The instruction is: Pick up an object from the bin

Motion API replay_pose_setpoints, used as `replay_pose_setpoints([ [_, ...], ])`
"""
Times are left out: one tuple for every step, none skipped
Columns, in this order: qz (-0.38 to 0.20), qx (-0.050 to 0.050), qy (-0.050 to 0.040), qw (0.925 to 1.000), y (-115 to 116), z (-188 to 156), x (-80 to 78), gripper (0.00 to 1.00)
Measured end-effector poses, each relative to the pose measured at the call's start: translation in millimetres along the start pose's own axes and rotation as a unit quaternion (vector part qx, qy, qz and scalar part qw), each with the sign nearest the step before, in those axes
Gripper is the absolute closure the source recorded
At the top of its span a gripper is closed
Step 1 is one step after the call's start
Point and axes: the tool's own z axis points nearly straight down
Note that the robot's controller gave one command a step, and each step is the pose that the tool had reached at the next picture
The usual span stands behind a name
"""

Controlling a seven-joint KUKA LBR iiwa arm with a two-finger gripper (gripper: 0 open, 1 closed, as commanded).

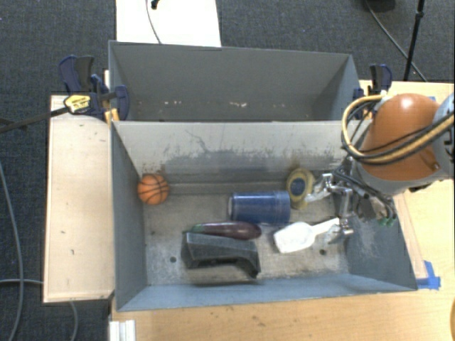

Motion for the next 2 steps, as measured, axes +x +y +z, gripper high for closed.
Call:
replay_pose_setpoints([
  [-0.022,0.001,-0.0036,0.9998,1,14,-0.3,0.00],
  [-0.088,0.002,-0.0041,0.9961,8,66,6.0,0.00],
])
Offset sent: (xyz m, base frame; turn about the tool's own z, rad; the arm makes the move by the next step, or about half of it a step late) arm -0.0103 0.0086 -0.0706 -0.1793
